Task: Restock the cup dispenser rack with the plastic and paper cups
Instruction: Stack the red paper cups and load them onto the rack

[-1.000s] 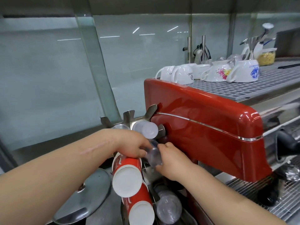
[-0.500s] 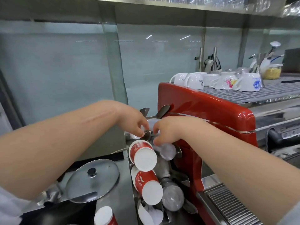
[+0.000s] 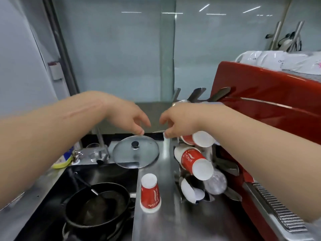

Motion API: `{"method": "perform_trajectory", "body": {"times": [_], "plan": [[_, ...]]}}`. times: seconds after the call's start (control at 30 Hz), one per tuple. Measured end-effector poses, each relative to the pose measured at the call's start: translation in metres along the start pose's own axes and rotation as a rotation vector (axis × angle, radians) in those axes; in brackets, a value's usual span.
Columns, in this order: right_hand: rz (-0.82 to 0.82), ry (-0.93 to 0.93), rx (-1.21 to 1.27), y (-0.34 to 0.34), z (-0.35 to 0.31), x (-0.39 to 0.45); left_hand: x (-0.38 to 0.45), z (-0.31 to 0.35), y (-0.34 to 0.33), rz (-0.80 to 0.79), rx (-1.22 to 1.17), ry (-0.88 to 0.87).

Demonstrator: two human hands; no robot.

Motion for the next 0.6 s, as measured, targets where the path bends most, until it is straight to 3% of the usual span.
{"method": "perform_trajectory", "body": {"times": [0.17,0.4,0.6], "plan": [[0.017,0.042,0.081,-0.046,-0.052,0.005,-0.003,-0.046,-0.057,-0.058,-0.166,0.049],[-0.016,-0.075,0.360,-0.125,-0.086,0.009,0.016,-0.080,-0.163,0.096,-0.600,0.061],[0.004,-0.169,0.515,-0.174,-0.101,0.019,0.046,-0.070,-0.250,0.240,-1.046,0.122]]}}
Point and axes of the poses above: each hand's wrist, its own x-axis towards the middle knuckle, its own y-axis out of the back of the hand, z = x × y, the point moved 3 cm from there along x, towards the middle knuckle, and after that the axes turned 13 degrees about -x, right-handed, at the moved point
